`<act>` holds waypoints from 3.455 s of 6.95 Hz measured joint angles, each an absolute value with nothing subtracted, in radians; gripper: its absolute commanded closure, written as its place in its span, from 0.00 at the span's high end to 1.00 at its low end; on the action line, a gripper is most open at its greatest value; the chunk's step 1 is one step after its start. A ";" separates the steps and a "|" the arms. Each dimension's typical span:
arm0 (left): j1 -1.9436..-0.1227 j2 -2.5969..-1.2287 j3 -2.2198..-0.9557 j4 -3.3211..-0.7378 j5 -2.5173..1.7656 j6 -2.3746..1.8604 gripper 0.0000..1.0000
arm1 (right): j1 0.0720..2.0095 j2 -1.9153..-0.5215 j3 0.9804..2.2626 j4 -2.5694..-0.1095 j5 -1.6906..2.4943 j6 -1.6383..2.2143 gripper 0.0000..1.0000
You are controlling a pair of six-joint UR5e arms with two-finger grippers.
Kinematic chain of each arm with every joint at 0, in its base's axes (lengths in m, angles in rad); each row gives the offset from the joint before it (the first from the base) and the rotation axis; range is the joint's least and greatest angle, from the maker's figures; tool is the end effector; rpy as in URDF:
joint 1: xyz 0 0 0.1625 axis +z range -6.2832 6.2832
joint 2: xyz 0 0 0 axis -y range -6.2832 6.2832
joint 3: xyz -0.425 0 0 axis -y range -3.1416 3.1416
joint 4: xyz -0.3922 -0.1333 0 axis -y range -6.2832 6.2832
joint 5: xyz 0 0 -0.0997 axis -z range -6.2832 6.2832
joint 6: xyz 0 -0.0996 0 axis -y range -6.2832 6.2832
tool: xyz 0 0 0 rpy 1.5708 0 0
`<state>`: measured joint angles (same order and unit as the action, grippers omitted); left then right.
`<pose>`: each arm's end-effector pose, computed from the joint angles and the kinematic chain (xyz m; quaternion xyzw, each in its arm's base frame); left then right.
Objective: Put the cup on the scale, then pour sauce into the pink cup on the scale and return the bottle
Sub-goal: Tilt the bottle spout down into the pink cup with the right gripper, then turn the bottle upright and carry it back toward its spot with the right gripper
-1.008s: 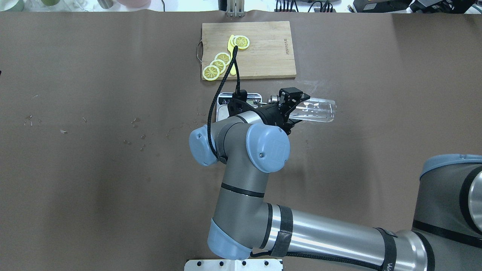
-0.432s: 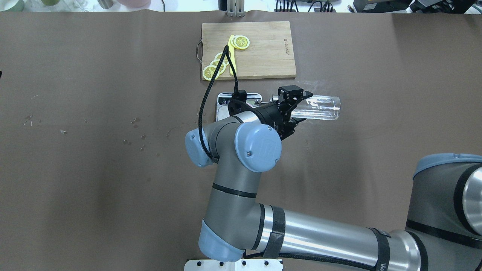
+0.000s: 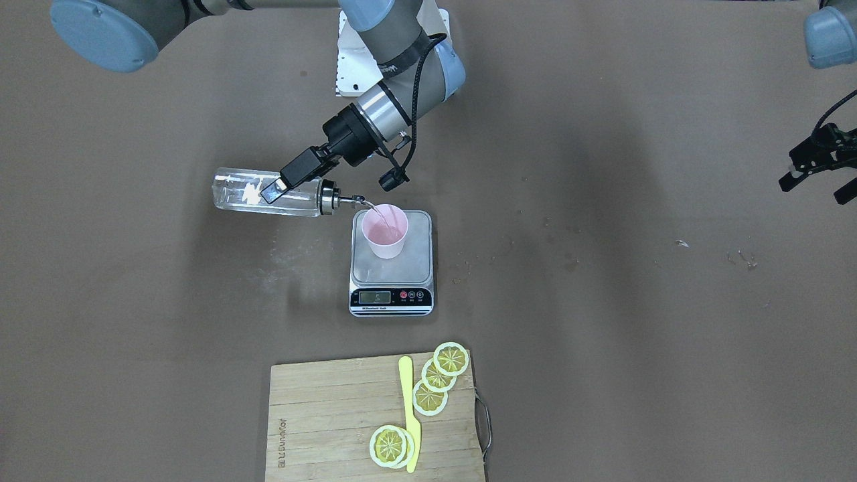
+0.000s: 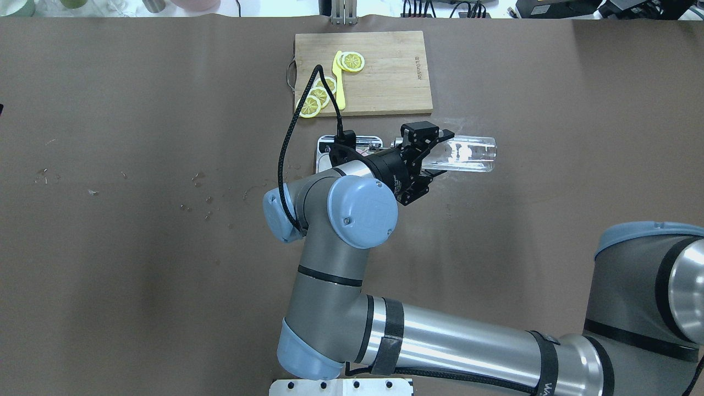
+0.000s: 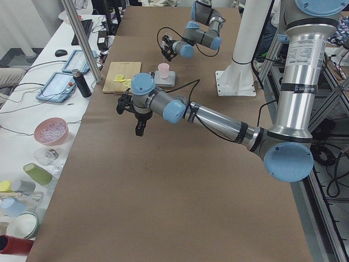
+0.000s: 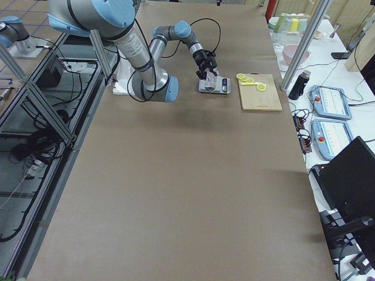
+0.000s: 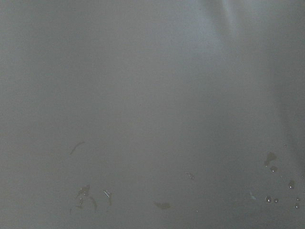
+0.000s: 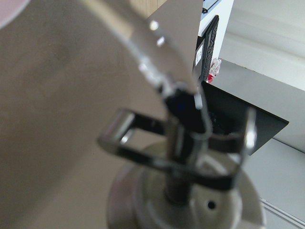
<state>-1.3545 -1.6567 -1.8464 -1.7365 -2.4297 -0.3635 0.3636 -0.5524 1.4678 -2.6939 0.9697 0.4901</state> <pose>0.0555 -0.5225 0.4533 0.1121 0.4529 0.0436 0.8834 -0.5695 -0.4196 0.1755 0.1555 0.2689 -0.3621 0.8788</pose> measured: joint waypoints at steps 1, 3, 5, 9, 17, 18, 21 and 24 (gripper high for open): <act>-1.354 -1.657 -1.846 -1.736 -2.430 -0.364 0.97 | 0.364 -0.549 1.465 -2.702 0.966 0.492 0.00; -1.354 -1.657 -1.846 -1.735 -2.430 -0.364 0.97 | 0.364 -0.549 1.463 -2.707 0.961 0.495 0.00; -1.355 -1.657 -1.847 -1.735 -2.431 -0.364 0.97 | 0.367 -0.552 1.465 -2.703 0.959 0.516 0.00; -1.360 -1.658 -1.853 -1.735 -2.430 -0.365 0.97 | 0.396 -0.620 1.563 -2.508 0.971 0.537 0.00; -1.386 -1.677 -1.868 -1.732 -2.427 -0.364 0.97 | 0.655 -0.854 1.640 -1.873 1.362 0.366 0.00; -1.393 -1.683 -1.870 -1.732 -2.426 -0.364 0.97 | 0.685 -0.875 1.642 -1.815 1.425 0.362 0.00; -1.404 -1.687 -1.881 -1.732 -2.426 -0.364 0.97 | 0.758 -0.947 1.647 -1.671 1.560 0.353 0.00; -1.405 -1.687 -1.895 -1.732 -2.422 -0.364 0.97 | 0.806 -1.059 1.673 -1.501 1.662 0.418 0.00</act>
<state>-1.4050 -1.6872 -1.8948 -1.7319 -2.4221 -0.3636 0.8062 -1.0594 1.6727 -1.5008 1.6616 0.4177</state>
